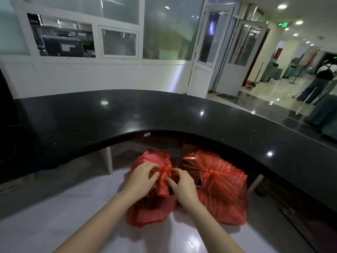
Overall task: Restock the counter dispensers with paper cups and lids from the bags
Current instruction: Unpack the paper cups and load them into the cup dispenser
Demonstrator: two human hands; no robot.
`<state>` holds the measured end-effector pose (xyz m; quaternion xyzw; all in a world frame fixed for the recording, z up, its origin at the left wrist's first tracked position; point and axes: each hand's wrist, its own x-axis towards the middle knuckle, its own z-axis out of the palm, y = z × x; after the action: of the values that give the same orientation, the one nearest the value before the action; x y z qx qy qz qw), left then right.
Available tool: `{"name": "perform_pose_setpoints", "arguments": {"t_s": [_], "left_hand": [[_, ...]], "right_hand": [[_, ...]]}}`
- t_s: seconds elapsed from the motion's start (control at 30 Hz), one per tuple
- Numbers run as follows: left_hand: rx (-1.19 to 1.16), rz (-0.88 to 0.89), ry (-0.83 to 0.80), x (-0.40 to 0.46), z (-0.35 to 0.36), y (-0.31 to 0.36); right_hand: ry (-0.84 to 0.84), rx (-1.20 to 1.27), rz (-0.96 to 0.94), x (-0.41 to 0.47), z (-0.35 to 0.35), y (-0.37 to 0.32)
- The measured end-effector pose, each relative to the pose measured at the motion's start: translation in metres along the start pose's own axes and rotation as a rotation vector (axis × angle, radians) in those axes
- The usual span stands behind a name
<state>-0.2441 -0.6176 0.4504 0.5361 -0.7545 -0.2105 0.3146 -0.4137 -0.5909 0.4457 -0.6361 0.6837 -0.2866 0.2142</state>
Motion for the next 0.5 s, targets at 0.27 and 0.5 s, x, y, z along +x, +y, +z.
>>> {"name": "perform_pose_setpoints", "arguments": {"t_s": [0.27,0.5], "left_hand": [[0.026,-0.099,-0.058,0.047,0.019,-0.002],[-0.016,-0.138,0.01,0.066,-0.007,-0.011]], "right_hand": [[0.019,0.066,-0.243,0.048,0.006,0.019],[0.052,0.149,-0.393,0.086,-0.017,0.017]]}}
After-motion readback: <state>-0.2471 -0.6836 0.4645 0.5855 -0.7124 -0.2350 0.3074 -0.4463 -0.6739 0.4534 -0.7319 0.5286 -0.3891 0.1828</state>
